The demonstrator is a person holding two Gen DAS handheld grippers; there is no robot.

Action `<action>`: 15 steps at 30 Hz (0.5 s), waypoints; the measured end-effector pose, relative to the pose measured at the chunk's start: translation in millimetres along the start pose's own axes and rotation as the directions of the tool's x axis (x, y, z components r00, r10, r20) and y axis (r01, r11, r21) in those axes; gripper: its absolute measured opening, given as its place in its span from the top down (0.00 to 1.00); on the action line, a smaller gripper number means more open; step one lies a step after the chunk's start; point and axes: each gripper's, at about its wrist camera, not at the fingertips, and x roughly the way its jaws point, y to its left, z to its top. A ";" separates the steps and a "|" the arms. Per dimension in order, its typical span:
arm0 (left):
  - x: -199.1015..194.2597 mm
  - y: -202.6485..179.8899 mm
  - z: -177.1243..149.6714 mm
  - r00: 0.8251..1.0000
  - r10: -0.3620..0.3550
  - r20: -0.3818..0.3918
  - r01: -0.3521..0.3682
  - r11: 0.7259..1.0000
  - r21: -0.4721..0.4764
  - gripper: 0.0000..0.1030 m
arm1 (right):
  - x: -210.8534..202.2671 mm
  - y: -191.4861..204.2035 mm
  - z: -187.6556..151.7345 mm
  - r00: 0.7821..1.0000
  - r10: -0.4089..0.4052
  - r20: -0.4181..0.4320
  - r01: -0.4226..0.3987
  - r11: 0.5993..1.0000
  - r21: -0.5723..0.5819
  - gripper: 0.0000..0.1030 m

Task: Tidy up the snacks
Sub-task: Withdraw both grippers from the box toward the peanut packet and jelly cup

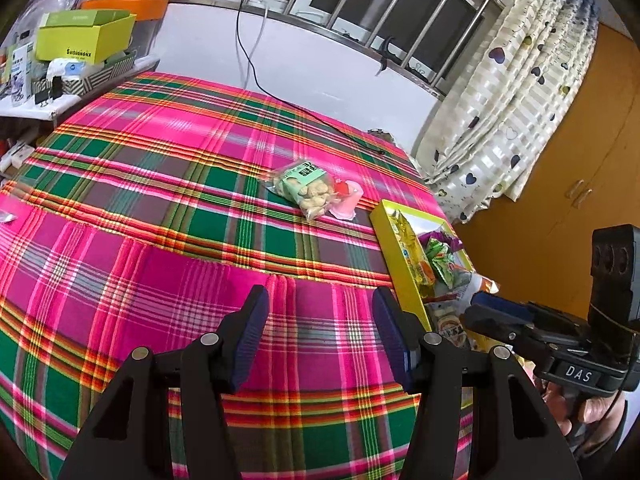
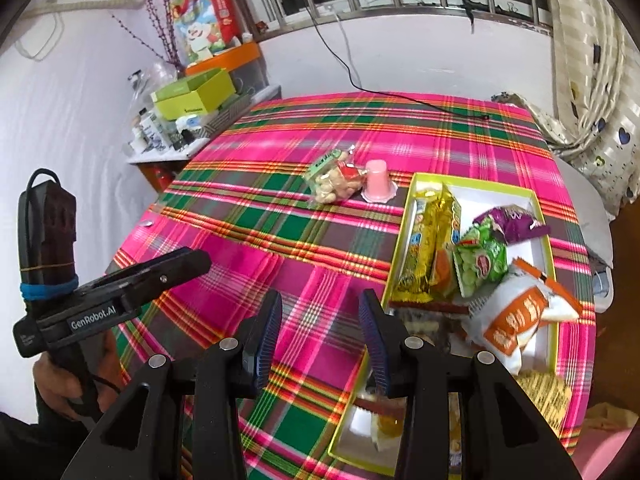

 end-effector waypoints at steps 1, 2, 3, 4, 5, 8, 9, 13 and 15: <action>1.4 0.5 0.6 1.000 0.000 -0.001 0.000 1.000 0.000 0.47 | 1.4 -0.2 2.0 1.000 0.000 0.000 0.000 1.000 0.002 0.63; 2.3 1.1 1.3 1.000 0.002 -0.002 -0.002 1.000 0.001 0.47 | 2.9 -0.4 4.1 1.000 -0.002 -0.001 0.002 1.000 0.004 0.63; 3.2 1.5 1.9 1.000 0.002 -0.004 -0.002 1.000 0.000 0.47 | 3.9 -0.2 6.0 1.000 -0.004 -0.002 0.004 1.000 0.005 0.63; 3.9 2.4 2.8 1.000 0.000 -0.007 0.000 1.000 -0.005 0.47 | 4.2 -0.3 7.6 1.000 -0.006 -0.001 0.006 1.000 0.006 0.63; 4.8 3.6 3.7 1.000 -0.002 -0.009 0.002 1.000 -0.013 0.47 | 4.2 -0.2 9.5 1.000 -0.006 0.003 0.006 1.000 0.007 0.63; 5.2 5.2 4.8 1.000 0.006 -0.009 -0.007 1.000 -0.018 0.47 | 3.8 -0.8 12.7 1.000 -0.009 0.010 0.009 1.000 0.015 0.63; 5.1 5.9 5.3 1.000 0.009 -0.008 -0.010 1.000 -0.023 0.47 | 3.6 -1.7 13.7 1.000 -0.009 0.011 0.009 1.000 0.017 0.63; 4.0 5.9 8.2 1.000 0.022 -0.007 -0.022 0.999 -0.029 0.47 | 1.9 -1.7 16.9 1.000 -0.009 0.017 0.009 1.000 0.020 0.63; 2.6 4.8 10.7 1.000 0.024 -0.001 -0.024 0.999 -0.030 0.47 | 1.4 -1.0 19.4 1.000 -0.007 0.021 0.007 1.000 0.017 0.63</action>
